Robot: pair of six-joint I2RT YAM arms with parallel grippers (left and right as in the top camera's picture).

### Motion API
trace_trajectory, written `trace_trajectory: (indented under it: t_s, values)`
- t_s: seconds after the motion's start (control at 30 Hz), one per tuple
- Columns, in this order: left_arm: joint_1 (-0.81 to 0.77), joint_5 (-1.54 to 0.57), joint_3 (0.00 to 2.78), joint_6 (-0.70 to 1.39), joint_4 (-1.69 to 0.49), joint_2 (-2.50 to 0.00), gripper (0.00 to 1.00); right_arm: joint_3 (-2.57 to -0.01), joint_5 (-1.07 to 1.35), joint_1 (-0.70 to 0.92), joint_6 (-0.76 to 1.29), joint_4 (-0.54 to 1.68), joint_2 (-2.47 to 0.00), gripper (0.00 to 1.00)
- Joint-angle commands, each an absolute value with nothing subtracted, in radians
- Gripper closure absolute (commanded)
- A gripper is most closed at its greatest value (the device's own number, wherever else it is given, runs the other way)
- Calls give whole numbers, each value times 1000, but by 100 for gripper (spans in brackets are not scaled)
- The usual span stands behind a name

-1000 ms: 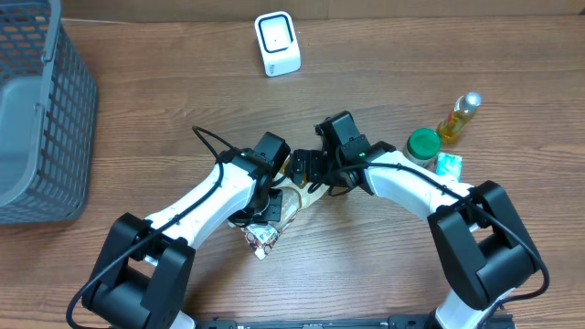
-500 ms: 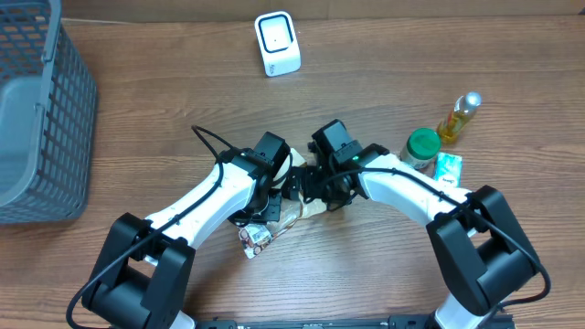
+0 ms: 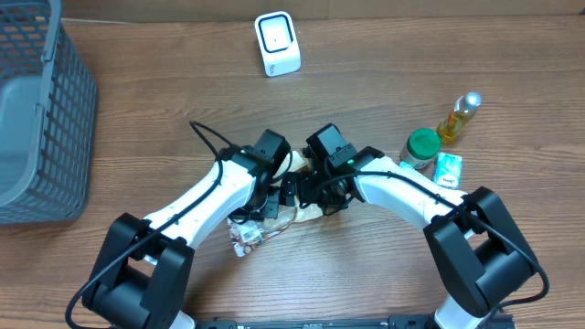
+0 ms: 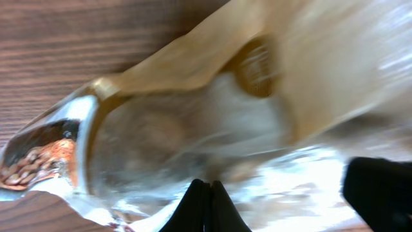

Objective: Scan the item barcode

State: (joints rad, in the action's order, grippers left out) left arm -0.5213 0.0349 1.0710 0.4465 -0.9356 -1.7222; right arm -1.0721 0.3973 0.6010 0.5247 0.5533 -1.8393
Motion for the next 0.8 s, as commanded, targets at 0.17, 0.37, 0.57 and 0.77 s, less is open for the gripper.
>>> trace_trajectory:
  t_s: [0.17, 0.37, 0.57, 0.77]
  values:
    - [-499, 49, 1271, 449, -1061, -1674, 94, -1043, 395, 588, 523, 564, -1857, 0]
    - [-459, 110, 1291, 453, -1194, -1674, 95, -1043, 395, 588, 523, 563, -1857, 0]
    - [-338, 213, 1291, 529, -1279, -1674, 96, -1043, 375, 588, 523, 559, -1857, 0]
    - [-212, 143, 1274, 506, -1285, -1674, 96, -1043, 375, 588, 523, 559, -1857, 0]
